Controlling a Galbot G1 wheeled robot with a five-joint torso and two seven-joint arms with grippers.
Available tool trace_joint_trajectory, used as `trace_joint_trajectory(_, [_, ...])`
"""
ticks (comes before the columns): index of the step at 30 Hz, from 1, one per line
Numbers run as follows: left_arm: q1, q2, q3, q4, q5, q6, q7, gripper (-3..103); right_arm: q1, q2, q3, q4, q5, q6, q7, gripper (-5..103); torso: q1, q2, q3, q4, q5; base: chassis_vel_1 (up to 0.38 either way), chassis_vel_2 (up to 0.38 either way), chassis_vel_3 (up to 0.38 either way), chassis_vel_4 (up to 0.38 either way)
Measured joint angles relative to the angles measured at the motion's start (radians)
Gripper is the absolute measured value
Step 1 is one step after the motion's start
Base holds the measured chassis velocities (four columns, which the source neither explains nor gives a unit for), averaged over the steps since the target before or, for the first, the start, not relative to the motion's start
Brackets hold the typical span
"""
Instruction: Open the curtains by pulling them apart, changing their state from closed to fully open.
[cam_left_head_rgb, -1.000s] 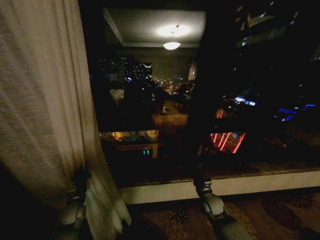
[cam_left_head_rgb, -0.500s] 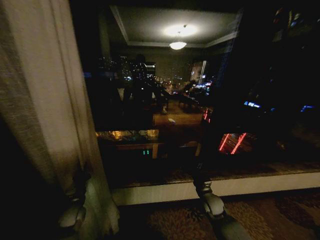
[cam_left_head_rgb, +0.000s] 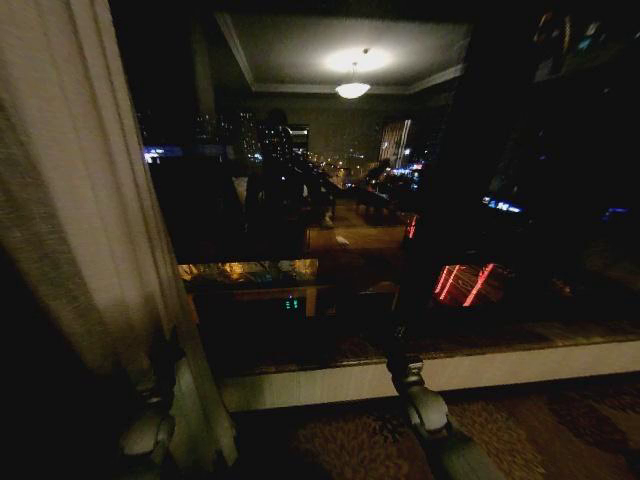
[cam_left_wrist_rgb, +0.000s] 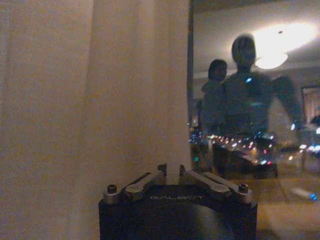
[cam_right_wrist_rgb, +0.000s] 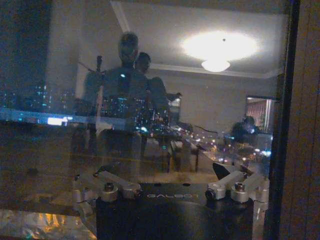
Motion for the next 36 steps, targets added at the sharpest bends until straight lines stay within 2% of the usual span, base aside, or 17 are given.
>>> trace_joint_trajectory(6, [-0.067, 0.000, 0.010, 0.041, -0.030, 0.029, -0.067, 0, 0.000, 0.000, 0.000, 0.000, 0.000, 0.000, 0.000, 100, 0.000, 0.000, 0.000, -0.0002, 0.0000, 0.000, 0.000, 0.000, 0.000])
trace_joint_trajectory(8, [-0.103, 0.005, -0.003, 0.091, -0.019, 0.044, -0.118, 0, 0.000, 0.000, 0.000, 0.000, 0.000, 0.000, 0.000, 100, 0.000, 0.000, 0.000, 0.0000, 0.0001, 0.000, 0.000, 0.000, 0.000])
trace_joint_trajectory(12, [-0.147, 0.015, -0.027, 0.179, -0.001, 0.024, -0.162, 0, 0.000, 0.000, 0.000, 0.000, 0.000, 0.000, 0.000, 100, 0.000, 0.000, 0.000, -0.0002, 0.0004, 0.000, 0.000, 0.000, 0.000])
trace_joint_trajectory(19, [-0.189, 0.041, -0.070, 0.274, 0.002, 0.000, -0.193, 0, 0.000, 0.000, 0.000, 0.000, 0.000, 0.000, 0.000, 100, 0.000, 0.000, 0.000, -0.0003, 0.0004, 0.000, 0.000, 0.000, 0.000])
trace_joint_trajectory(22, [-0.210, 0.074, -0.106, 0.322, 0.002, -0.004, -0.206, 0, 0.000, 0.000, 0.000, 0.000, 0.000, 0.000, 0.000, 100, 0.000, 0.000, 0.000, 0.0000, 0.0000, 0.000, 0.000, 0.000, 0.000])
trace_joint_trajectory(30, [-0.224, 0.126, -0.170, 0.365, 0.002, 0.005, -0.214, 0, 0.000, 0.000, 0.000, 0.000, 0.000, 0.000, 0.000, 100, 0.000, 0.000, 0.000, 0.0001, -0.0004, 0.000, 0.000, 0.000, 0.000])
trace_joint_trajectory(36, [-0.274, 0.214, -0.252, 0.475, -0.001, 0.011, -0.224, 0, 0.000, 0.000, 0.000, 0.000, 0.000, 0.000, 0.000, 100, 0.000, 0.000, 0.000, 0.0000, -0.0006, 0.000, 0.000, 0.000, 0.000])
